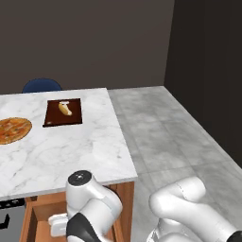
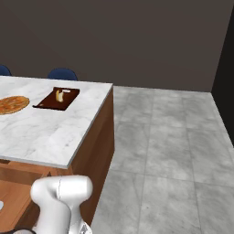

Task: Take the pizza cutter from the drawer on the left and place it on the dining counter for cutting.

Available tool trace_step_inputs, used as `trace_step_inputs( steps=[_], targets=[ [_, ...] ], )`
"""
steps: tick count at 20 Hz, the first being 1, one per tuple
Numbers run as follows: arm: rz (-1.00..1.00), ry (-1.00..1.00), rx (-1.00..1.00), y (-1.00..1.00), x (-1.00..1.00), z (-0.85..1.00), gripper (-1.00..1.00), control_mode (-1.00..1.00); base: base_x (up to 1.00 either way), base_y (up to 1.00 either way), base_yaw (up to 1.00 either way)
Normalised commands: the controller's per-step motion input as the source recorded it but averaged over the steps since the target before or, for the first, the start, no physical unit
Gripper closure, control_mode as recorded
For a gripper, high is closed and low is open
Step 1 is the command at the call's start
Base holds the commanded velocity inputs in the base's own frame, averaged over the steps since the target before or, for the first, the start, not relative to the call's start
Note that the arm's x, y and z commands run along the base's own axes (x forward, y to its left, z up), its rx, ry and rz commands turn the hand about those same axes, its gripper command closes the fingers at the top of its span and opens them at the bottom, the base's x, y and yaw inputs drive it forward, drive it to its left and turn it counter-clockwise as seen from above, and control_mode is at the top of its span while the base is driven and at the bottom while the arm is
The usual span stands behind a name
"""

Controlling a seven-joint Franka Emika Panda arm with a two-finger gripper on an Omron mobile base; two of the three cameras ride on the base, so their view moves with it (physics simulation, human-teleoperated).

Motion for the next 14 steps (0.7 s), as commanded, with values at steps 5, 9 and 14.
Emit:
trace_step_inputs(
  steps=[5, 9, 14],
  targets=[
    [0.0, 0.0, 0.0, 0.17, 0.1, -0.32, -1.0, -1.0, 0.0, 0.0, 0.0],
    [0.0, 0.01, 0.0, 0.11, 0.12, -0.4, -1.0, -1.0, 0.0, 0.0, 0.0],
    [0.0, 0.0, 0.0, 0.07, 0.15, -0.42, -1.0, -1.0, 0.0, 0.0, 0.0]
  ],
)
